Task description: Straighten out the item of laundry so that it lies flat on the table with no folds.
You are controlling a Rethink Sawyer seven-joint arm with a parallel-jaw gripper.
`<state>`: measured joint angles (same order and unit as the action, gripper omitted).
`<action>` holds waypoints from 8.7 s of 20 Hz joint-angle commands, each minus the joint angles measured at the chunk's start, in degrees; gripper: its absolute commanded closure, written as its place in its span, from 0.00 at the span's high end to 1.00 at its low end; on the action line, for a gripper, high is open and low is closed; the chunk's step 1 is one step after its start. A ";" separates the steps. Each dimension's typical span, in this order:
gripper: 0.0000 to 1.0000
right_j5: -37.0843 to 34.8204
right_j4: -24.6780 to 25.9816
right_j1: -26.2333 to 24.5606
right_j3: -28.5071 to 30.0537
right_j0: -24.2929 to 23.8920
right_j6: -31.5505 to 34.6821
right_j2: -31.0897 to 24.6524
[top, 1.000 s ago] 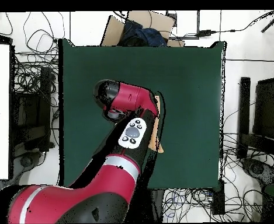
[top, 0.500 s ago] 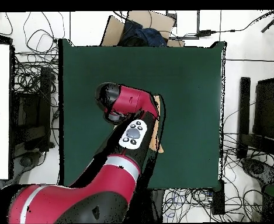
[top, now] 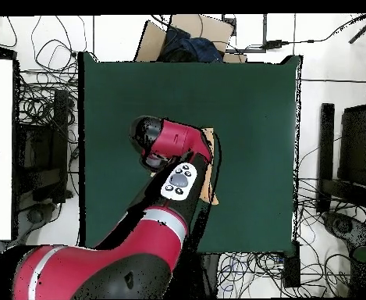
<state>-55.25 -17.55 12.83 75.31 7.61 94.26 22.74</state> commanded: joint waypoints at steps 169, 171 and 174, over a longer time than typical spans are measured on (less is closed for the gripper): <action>0.00 -5.91 -7.80 18.09 14.70 2.85 15.31 -0.42; 0.00 -6.96 -7.38 18.51 14.45 2.98 15.32 0.21; 0.00 -3.62 -7.03 20.48 19.09 3.56 12.58 0.41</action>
<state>-56.31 -26.55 30.35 91.78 10.42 94.26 25.68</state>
